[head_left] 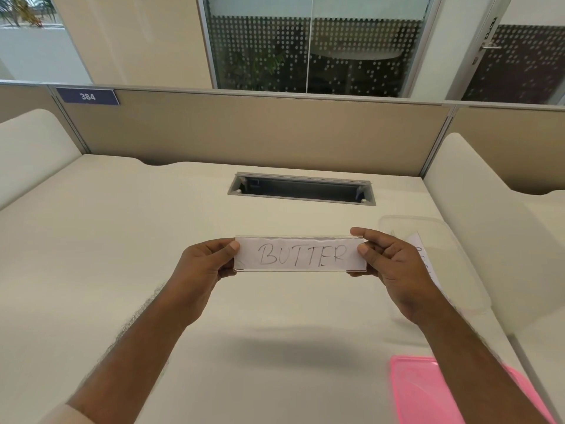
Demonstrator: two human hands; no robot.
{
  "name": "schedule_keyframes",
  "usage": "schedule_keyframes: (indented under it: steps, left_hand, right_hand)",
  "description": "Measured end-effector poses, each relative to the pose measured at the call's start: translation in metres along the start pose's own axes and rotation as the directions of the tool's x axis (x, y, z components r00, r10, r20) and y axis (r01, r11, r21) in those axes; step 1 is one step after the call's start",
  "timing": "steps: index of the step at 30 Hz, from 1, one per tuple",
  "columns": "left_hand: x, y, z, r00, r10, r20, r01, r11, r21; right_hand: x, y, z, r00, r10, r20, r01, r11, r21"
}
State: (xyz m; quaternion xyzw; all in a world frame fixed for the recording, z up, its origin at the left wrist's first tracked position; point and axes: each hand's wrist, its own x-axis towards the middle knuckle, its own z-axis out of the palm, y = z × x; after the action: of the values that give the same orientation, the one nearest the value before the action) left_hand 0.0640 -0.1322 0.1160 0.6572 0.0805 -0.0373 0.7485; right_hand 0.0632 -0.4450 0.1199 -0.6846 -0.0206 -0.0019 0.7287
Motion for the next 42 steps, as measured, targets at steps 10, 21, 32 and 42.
schedule_keyframes:
  steps: [10,21,32,42]
  left_hand:
    - [0.003,-0.004,0.008,1.0,-0.008,-0.024,0.008,1.0,0.009]
    - [0.01,-0.009,0.027,0.999,-0.05,0.021,0.05,0.999,-0.017]
    - [0.029,-0.028,0.048,0.988,-0.1,0.117,0.095,0.995,0.043]
    - [0.051,-0.117,0.067,0.959,0.255,0.121,-0.227,0.443,0.868]
  right_hand:
    - [-0.008,-0.008,-0.024,0.994,-0.105,0.038,0.112,0.916,-0.385]
    - [-0.017,-0.009,-0.041,0.971,-0.105,0.216,0.196,0.867,-0.458]
    - [-0.028,-0.011,-0.069,0.986,-0.133,0.096,0.157,0.934,-0.322]
    - [-0.037,-0.009,-0.134,0.927,-0.279,-0.252,0.073,0.791,-0.607]
